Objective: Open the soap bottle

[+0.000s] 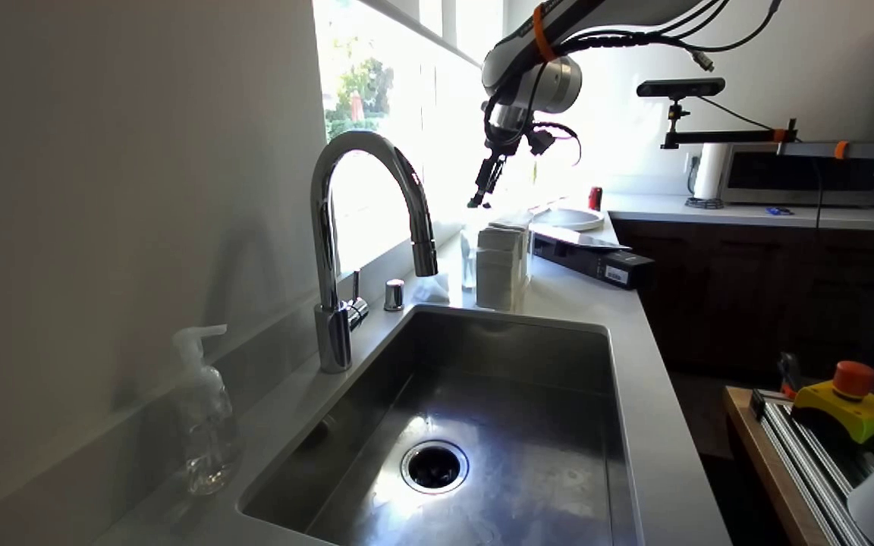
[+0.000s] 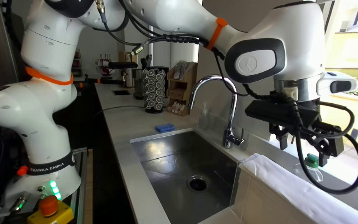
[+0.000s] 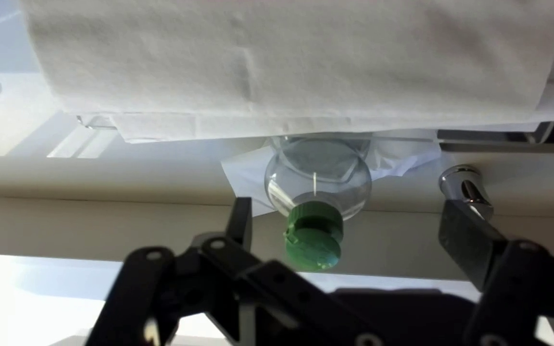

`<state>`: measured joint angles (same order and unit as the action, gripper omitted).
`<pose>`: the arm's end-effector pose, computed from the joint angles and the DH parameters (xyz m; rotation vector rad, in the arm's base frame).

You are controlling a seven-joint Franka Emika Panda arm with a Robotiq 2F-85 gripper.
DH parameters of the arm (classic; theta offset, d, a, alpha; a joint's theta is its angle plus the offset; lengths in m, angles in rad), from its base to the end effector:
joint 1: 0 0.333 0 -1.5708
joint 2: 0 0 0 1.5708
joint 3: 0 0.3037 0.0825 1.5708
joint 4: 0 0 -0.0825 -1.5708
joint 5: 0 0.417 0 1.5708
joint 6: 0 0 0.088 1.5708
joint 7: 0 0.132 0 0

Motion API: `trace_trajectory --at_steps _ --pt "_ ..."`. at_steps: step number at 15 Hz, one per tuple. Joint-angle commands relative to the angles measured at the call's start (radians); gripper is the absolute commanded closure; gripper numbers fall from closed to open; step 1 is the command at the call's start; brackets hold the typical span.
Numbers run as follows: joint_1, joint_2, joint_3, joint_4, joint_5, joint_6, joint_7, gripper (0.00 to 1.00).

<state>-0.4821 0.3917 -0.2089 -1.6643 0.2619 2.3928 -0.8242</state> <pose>0.5728 -0.4467 0.3709 2.9568 0.0023 0.5144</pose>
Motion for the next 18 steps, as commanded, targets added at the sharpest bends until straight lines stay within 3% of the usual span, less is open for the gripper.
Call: trace_trajectory --at_steps 1,7,8,11,13,15,16,18 --pt "-0.023 0.034 0.021 0.05 0.001 -0.003 -0.004 0.02" --pt "-0.034 0.048 0.031 0.073 0.0 -0.001 -0.006 0.53" --pt "-0.034 0.048 0.031 0.073 -0.001 -0.001 -0.005 0.54" --pt "-0.037 0.049 0.034 0.075 -0.001 0.001 -0.006 0.23" --pt "-0.039 0.049 0.036 0.077 -0.001 0.0 -0.009 0.13" --pt "-0.042 0.048 0.04 0.08 0.001 -0.008 -0.012 0.32" --pt "-0.044 0.048 0.041 0.081 0.002 -0.007 -0.012 0.47" --pt "-0.044 0.05 0.042 0.084 0.0 -0.005 -0.012 0.61"
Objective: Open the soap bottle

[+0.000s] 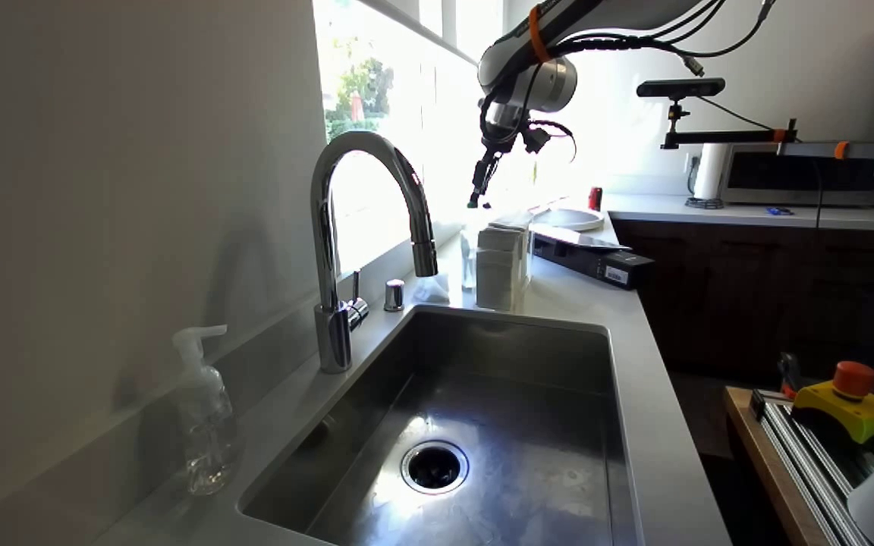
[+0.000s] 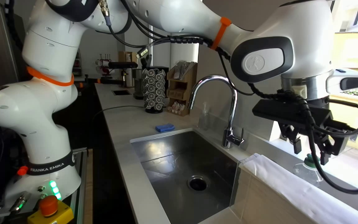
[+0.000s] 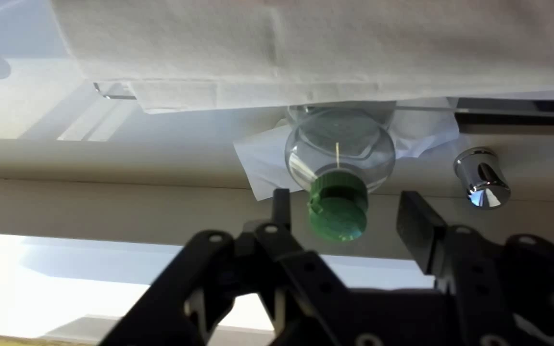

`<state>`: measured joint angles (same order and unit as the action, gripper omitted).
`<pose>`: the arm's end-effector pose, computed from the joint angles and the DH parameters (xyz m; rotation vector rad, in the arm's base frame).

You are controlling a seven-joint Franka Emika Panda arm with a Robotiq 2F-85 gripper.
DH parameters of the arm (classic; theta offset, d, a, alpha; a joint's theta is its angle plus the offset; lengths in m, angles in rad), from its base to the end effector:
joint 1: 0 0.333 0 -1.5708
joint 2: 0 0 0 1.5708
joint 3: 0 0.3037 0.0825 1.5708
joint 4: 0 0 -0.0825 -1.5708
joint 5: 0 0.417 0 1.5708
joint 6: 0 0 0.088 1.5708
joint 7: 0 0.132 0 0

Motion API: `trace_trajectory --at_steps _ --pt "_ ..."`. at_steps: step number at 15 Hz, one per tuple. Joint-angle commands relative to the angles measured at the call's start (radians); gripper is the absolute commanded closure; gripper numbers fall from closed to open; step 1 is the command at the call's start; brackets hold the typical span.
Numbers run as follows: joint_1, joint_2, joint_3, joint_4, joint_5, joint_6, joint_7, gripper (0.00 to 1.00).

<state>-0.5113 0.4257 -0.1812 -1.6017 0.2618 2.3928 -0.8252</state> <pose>0.5838 -0.4560 0.3786 2.9375 0.0062 0.5477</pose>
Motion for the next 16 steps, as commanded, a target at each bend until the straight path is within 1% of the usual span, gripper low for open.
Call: trace_trajectory --at_steps 1,3,6,7,8,16 --pt "-0.016 0.016 0.015 0.022 0.001 -0.007 -0.012 0.71" --pt "-0.016 0.016 0.016 0.024 0.0 -0.006 -0.012 0.78" --pt "-0.016 0.016 0.017 0.028 -0.001 -0.005 -0.01 0.85" --pt "-0.016 0.016 0.018 0.027 0.0 -0.004 -0.011 0.82" --pt "-0.016 0.017 0.018 0.026 0.0 -0.005 -0.012 0.82" --pt "-0.016 0.012 0.018 0.026 0.002 -0.005 -0.001 0.87"
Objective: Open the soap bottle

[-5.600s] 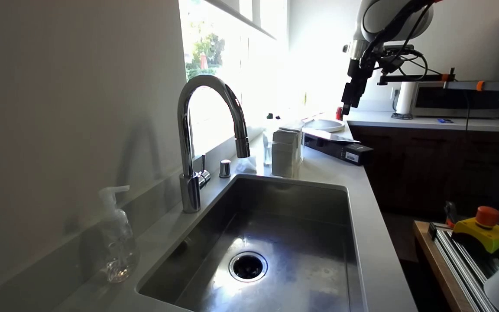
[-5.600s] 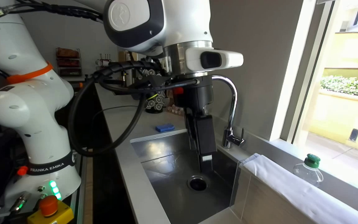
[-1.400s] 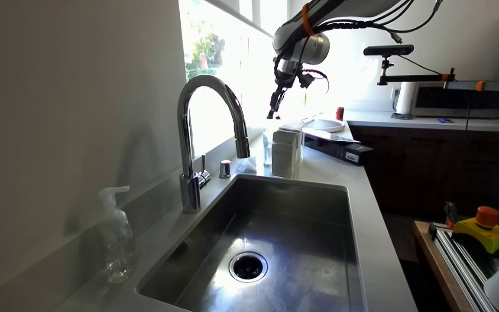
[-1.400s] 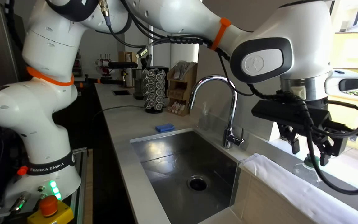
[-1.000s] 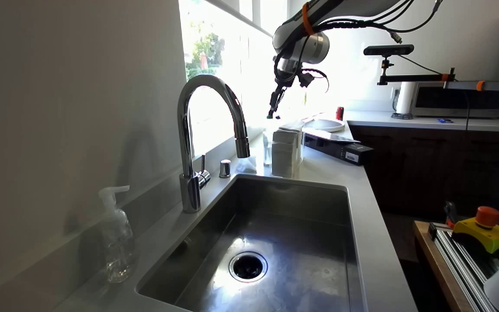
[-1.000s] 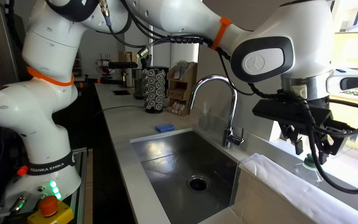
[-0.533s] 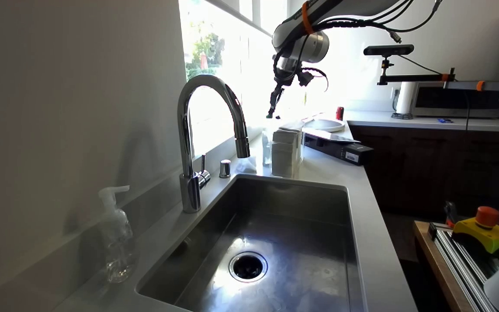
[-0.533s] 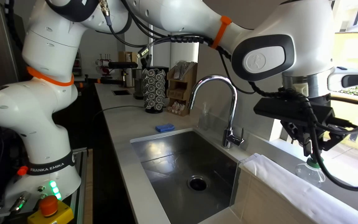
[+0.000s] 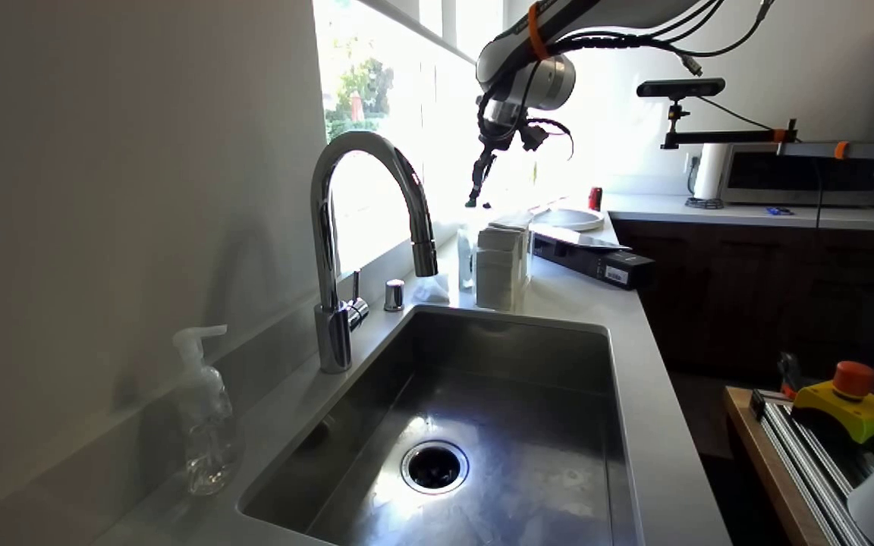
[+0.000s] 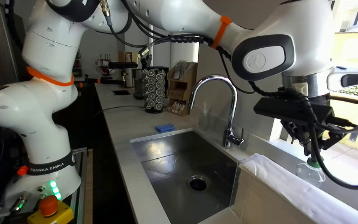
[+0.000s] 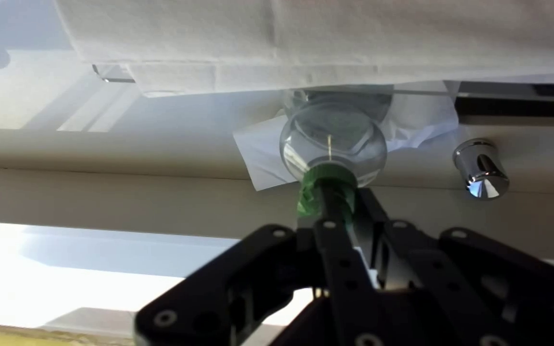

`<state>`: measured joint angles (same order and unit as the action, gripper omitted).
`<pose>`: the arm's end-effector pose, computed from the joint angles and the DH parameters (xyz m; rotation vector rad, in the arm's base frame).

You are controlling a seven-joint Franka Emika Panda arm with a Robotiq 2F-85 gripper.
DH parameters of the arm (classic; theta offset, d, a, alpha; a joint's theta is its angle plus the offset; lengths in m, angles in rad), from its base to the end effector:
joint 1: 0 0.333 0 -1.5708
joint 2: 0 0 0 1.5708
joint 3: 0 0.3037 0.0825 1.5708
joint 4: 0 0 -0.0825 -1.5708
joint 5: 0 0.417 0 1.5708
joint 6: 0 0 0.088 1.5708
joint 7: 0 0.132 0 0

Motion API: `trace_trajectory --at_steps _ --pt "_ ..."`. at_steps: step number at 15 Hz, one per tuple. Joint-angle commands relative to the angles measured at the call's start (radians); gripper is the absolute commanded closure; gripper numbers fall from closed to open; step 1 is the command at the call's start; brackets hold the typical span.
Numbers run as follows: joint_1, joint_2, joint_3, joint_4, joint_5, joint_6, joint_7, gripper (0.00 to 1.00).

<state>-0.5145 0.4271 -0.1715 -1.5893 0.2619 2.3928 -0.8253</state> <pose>0.5885 -0.4540 0.3839 2.9322 0.0156 0.5634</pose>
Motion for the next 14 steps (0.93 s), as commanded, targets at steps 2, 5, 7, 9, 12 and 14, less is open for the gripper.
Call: trace_trajectory --at_steps 2,5,7,9,12,14 --pt "-0.014 0.009 0.006 0.015 -0.001 -0.006 0.0 0.88" --pt "-0.015 0.008 0.004 0.017 -0.004 -0.007 0.006 0.85" --pt "-0.016 0.006 0.004 0.018 -0.003 -0.006 0.006 0.85" --pt "-0.016 0.002 0.006 0.018 -0.001 -0.006 0.005 0.87" --pt "-0.015 0.001 0.006 0.021 -0.001 -0.005 0.005 0.88" --pt "-0.016 0.0 0.007 0.024 -0.001 -0.005 0.004 0.88"
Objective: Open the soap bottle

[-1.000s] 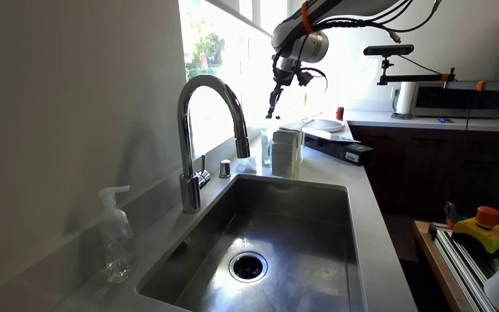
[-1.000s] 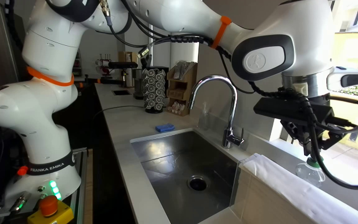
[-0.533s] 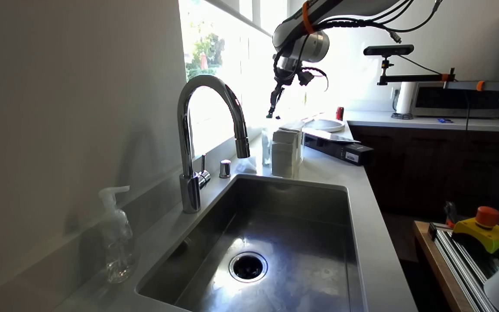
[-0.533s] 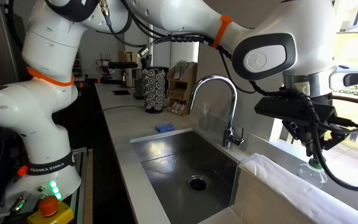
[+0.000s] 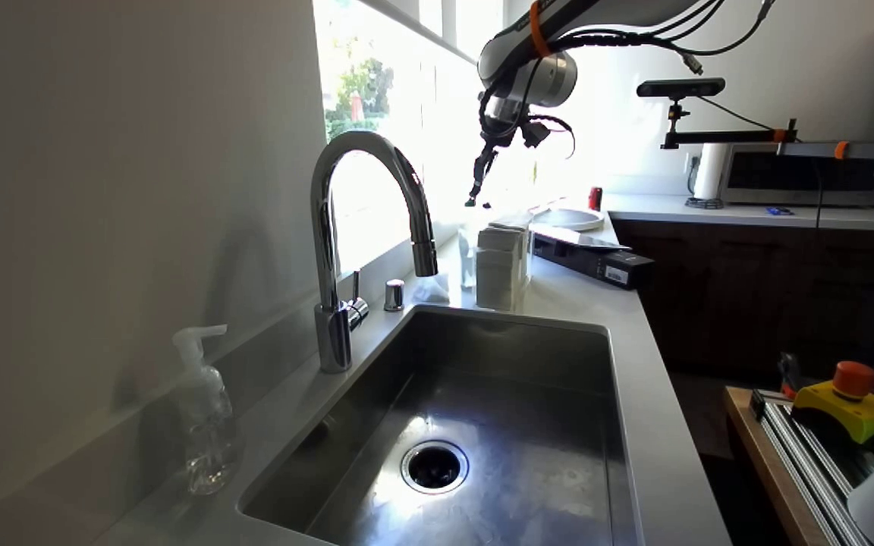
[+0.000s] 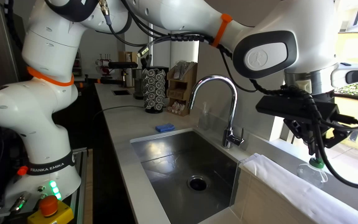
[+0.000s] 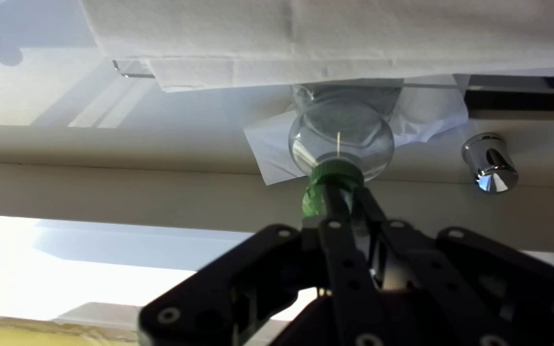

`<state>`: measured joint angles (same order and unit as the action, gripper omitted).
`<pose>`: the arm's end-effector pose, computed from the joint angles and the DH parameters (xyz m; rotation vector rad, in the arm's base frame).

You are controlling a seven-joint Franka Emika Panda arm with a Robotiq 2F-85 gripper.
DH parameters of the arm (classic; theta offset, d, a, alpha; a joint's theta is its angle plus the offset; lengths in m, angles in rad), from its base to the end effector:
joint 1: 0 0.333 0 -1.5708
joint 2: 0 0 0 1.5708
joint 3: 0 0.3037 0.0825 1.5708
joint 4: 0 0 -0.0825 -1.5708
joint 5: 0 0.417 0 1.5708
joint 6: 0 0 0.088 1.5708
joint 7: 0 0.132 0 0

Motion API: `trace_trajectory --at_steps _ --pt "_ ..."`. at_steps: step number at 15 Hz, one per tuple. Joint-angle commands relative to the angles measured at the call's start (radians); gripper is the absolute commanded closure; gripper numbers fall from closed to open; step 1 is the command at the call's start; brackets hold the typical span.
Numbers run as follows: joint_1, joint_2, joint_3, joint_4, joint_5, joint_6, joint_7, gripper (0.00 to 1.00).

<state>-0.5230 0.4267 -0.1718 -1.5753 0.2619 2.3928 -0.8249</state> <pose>0.5868 -0.4604 0.3918 2.9190 0.0048 0.5771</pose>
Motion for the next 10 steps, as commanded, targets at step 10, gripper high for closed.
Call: trace_trajectory --at_steps 10 --pt "-0.015 -0.009 -0.004 0.01 -0.003 -0.009 0.009 0.89"
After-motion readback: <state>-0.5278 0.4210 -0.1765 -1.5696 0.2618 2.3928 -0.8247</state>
